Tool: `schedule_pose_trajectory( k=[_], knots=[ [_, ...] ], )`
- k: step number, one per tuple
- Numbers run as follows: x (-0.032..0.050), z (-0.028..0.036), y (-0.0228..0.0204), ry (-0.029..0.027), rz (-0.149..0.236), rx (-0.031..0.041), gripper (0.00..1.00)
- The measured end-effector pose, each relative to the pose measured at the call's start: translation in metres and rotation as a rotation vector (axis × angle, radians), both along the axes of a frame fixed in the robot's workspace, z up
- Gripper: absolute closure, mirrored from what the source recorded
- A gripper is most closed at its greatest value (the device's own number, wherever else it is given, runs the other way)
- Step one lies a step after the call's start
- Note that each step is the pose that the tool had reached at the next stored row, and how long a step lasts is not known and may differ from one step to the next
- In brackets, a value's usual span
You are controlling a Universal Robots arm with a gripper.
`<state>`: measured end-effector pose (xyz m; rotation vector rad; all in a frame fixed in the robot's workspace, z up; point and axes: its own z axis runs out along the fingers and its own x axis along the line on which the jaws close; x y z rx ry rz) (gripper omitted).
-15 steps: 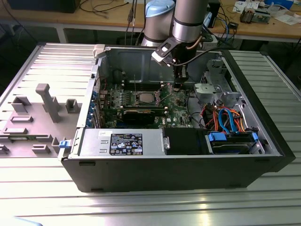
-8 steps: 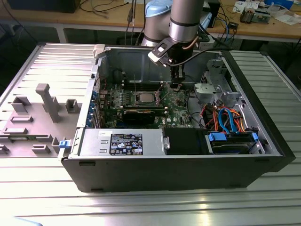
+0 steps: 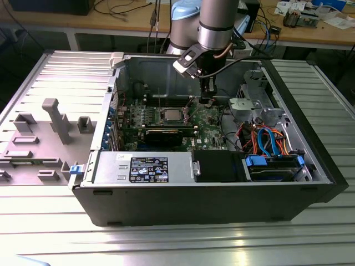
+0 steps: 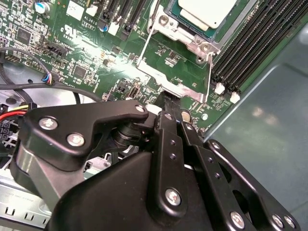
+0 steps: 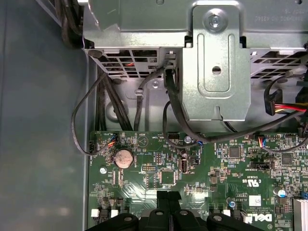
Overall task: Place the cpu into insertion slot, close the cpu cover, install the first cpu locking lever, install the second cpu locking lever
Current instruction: 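Close the cpu cover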
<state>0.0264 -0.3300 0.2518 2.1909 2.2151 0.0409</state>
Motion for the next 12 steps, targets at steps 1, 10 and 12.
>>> schedule_pose_trajectory(
  k=[1,10,12],
  knots=[
    [-0.0001,0.0000,0.0000,0.0000,0.000,0.0000,0.89],
    [-0.0002,0.0000,0.0000,0.0000,0.000,0.0000,0.89],
    [-0.0005,0.0000,0.0000,0.0000,0.000,0.0000,0.89]
  ],
)
